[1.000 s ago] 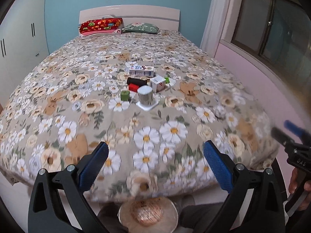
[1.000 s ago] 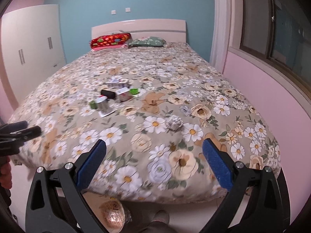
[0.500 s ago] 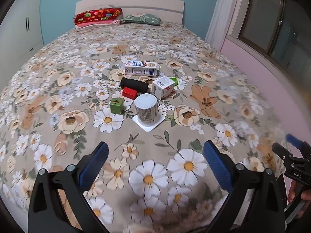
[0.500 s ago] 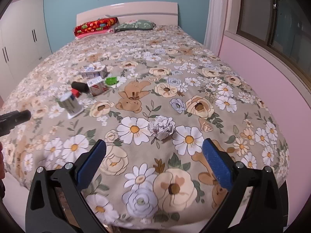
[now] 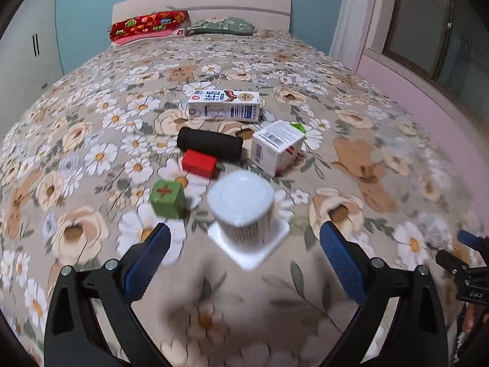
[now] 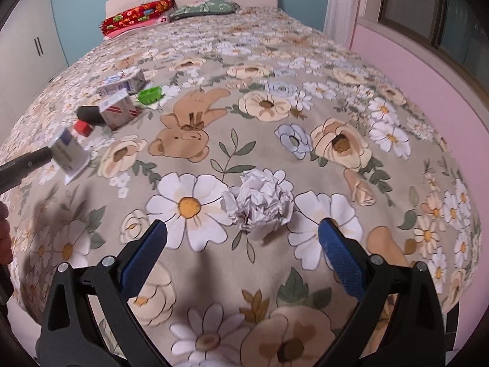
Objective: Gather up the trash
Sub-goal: 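Reach to the white cup with the left tool while the right tool reaches the paper ball, then close the left tool on the white cup while the right tool grasps the paper ball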
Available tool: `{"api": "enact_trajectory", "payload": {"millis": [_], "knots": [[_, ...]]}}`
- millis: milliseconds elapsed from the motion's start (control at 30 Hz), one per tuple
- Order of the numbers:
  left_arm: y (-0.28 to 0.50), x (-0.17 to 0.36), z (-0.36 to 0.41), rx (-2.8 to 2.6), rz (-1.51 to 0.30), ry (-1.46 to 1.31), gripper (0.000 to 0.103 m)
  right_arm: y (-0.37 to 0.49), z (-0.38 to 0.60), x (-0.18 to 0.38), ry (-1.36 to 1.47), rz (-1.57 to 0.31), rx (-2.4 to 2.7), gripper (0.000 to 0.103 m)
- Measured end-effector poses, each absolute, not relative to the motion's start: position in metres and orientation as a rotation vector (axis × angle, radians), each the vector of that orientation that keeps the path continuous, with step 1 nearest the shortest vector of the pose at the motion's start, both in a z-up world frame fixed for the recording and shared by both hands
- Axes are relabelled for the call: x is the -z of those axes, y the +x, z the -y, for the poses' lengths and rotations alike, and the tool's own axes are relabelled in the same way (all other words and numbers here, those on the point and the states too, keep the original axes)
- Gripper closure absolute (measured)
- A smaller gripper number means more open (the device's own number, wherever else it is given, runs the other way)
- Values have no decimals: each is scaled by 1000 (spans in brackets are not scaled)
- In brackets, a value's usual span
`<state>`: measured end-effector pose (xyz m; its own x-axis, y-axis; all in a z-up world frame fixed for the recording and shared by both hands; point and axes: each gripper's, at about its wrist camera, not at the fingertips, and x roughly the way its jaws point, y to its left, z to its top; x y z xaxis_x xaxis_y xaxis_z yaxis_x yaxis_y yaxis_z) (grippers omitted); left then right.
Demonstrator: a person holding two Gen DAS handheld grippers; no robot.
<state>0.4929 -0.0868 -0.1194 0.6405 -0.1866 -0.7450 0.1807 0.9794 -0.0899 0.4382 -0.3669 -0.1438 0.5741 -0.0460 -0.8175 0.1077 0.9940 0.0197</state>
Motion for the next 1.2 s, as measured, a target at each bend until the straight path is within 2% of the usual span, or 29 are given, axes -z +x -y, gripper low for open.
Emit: {"api": "enact_trajectory", "payload": {"millis": [300, 333, 367, 400, 467, 533, 567, 633, 900, 1200], "knots": [[525, 140, 96, 234, -815, 4, 7, 465, 379, 167, 110, -987, 108, 9], [527, 142, 97, 237, -817, 4, 16, 466, 381, 170, 124, -997, 101, 17], [530, 144, 98, 245, -829, 2, 30, 468, 382, 174, 132, -1009, 97, 21], [533, 146, 99, 253, -843, -5, 36, 469, 382, 175, 132, -1011, 101, 28], [538, 152, 99, 260, -872, -18, 51, 468, 382, 176, 130, -999, 102, 34], [538, 154, 98, 260, -879, -31, 51, 468, 381, 174, 122, -991, 97, 53], [537, 154, 97, 258, -873, -38, 51, 468, 380, 174, 118, -987, 94, 59], [534, 152, 96, 260, -866, -42, 51, 466, 381, 172, 125, -982, 92, 65], [515, 127, 99, 261, -837, -1, 51, 454, 382, 150, 135, -948, 68, 67], [456, 67, 93, 257, -765, 58, 51, 421, 355, 82, 91, -860, 22, 67]]}}
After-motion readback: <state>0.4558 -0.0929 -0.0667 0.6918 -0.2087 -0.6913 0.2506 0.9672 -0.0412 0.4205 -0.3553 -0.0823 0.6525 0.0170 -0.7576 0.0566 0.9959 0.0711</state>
